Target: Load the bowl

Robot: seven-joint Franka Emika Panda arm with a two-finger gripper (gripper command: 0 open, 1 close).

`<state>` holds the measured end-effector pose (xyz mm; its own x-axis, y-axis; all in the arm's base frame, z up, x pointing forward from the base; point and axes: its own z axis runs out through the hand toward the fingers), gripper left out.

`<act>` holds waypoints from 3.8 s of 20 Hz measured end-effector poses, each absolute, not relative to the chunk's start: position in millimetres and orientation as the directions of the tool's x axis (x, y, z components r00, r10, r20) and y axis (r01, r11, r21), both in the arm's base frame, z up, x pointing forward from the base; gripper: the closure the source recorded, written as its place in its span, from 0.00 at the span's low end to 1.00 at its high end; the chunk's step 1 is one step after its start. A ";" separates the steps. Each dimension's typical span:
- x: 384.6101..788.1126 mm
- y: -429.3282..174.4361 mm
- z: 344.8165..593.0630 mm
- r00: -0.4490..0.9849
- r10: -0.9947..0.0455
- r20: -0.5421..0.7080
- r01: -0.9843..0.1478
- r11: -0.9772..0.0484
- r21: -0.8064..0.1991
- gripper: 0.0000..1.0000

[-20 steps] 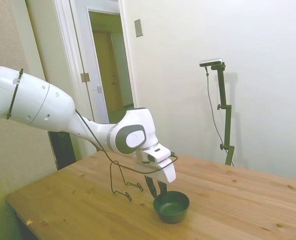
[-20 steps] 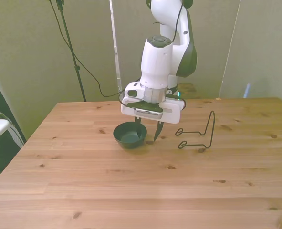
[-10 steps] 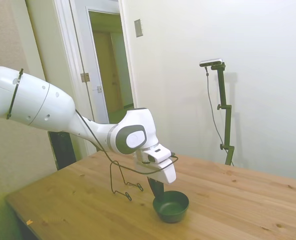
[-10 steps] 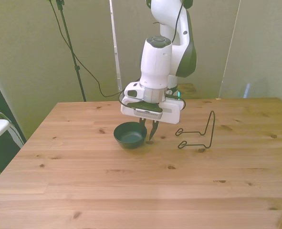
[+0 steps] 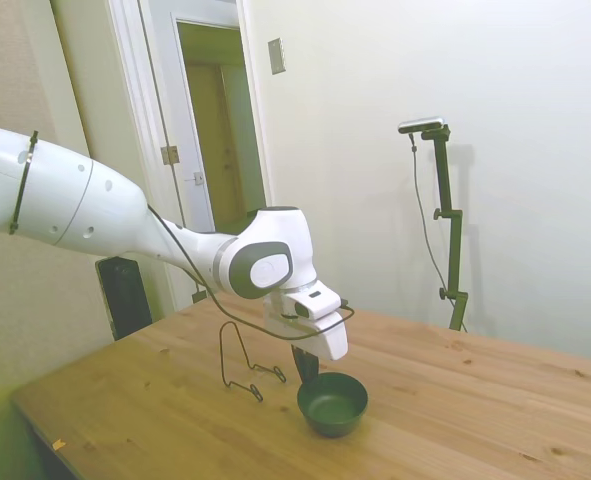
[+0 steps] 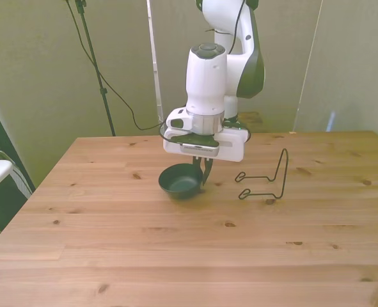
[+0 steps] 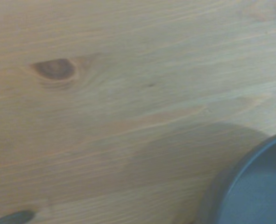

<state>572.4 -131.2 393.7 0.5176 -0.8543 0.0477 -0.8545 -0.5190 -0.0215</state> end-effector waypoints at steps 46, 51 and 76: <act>580.3 -65.1 452.5 0.658 -0.560 -0.504 -0.753 -0.491 -0.437 1.00; 581.3 -58.9 441.6 0.661 -0.570 -0.488 -0.750 -0.487 -0.447 1.00; 572.9 -60.1 413.6 0.678 -0.552 -0.485 -0.734 -0.470 -0.491 1.00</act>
<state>572.9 -60.1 413.6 0.6779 -0.5522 -0.4853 -0.7339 -0.4695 -0.4909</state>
